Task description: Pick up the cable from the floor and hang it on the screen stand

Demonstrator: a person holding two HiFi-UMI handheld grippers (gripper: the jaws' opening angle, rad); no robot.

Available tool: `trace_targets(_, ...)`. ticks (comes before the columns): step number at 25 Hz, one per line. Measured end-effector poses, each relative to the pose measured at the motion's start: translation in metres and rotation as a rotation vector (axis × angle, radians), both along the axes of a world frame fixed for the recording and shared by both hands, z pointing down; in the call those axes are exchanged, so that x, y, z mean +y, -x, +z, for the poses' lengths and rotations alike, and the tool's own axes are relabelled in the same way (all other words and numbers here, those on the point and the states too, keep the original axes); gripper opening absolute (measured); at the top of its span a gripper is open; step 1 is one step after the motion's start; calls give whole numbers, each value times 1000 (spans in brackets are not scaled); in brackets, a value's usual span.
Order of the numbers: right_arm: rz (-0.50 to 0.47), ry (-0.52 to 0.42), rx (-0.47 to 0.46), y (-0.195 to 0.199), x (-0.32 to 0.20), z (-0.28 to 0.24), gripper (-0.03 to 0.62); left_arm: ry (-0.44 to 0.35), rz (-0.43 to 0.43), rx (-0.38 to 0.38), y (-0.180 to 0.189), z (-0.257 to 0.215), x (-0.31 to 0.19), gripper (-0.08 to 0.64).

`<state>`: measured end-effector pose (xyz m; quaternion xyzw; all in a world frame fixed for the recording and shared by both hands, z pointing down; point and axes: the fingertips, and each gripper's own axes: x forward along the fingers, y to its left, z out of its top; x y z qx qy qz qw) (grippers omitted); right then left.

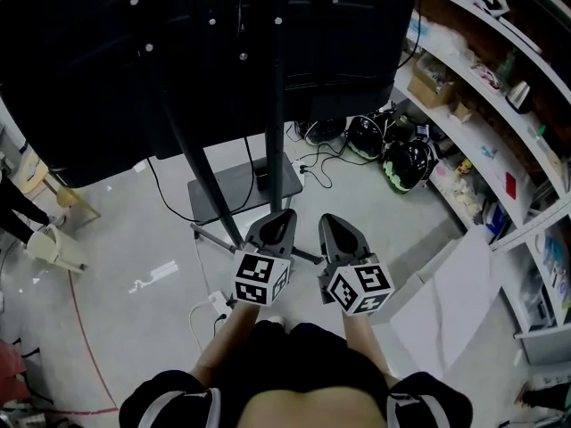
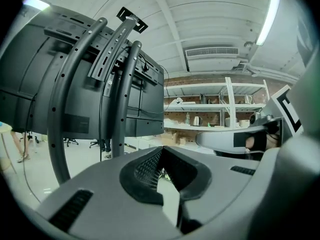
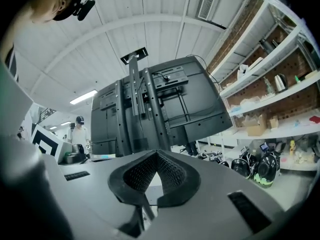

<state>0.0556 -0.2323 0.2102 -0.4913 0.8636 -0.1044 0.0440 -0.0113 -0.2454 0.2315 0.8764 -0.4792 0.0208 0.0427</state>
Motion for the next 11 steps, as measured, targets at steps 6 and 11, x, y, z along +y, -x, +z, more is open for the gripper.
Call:
trace_targets(6, -1, 5, -1, -1, 5, 4, 23, 21, -8, -1, 2, 9, 4, 8)
trace_targets(11, -5, 3, 13, -1, 9, 4, 25, 33, -10, 3, 2, 11, 7, 8)
